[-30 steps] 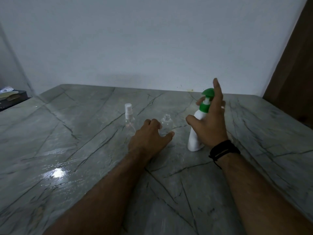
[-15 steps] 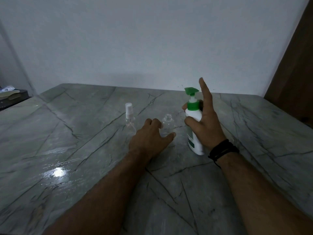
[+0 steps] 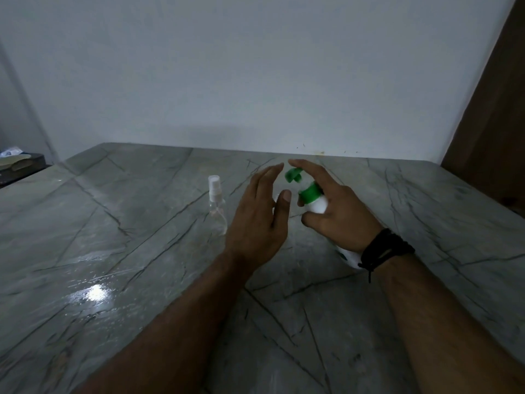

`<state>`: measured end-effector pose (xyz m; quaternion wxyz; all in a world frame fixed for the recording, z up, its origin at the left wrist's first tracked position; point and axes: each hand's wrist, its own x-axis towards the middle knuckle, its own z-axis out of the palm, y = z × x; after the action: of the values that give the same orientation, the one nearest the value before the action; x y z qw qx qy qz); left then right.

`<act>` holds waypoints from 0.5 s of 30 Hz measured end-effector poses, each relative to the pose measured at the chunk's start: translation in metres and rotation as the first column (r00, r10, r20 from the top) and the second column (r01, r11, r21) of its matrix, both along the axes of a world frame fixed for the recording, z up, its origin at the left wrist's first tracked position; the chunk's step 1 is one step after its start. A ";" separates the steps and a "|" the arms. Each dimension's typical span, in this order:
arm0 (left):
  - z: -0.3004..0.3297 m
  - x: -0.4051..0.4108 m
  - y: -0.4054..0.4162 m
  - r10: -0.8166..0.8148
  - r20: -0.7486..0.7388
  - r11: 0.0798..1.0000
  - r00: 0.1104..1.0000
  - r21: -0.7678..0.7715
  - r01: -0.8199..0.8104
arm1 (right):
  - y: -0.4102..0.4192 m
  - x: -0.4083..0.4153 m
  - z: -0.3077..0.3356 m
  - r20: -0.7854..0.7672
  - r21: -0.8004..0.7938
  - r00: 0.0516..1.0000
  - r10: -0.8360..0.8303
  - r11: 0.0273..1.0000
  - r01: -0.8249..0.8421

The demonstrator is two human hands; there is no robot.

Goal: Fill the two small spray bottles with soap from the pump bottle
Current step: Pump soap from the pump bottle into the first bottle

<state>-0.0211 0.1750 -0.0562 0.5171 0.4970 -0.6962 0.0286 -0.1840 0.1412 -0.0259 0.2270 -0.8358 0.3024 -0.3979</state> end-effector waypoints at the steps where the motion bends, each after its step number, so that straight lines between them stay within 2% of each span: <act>1: 0.000 0.000 0.000 -0.010 -0.001 1.000 1.000 0.005 0.010 | 0.000 0.001 0.000 -0.011 -0.001 1.000 0.001 1.000 -0.001; 10: 0.004 0.004 -0.001 -0.049 -0.080 0.997 0.996 0.050 0.053 | 0.001 0.005 -0.003 -0.085 -0.011 0.996 0.011 1.000 -0.012; 15: 0.005 0.005 -0.005 0.001 -0.128 0.998 0.992 0.056 0.006 | 0.003 0.010 -0.006 -0.159 -0.064 0.984 -0.083 0.995 0.074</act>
<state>-0.0162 0.1699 -0.0513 0.5465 0.5114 -0.6628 -0.0238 -0.1738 0.1446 -0.0322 0.1614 -0.8591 0.3408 -0.3460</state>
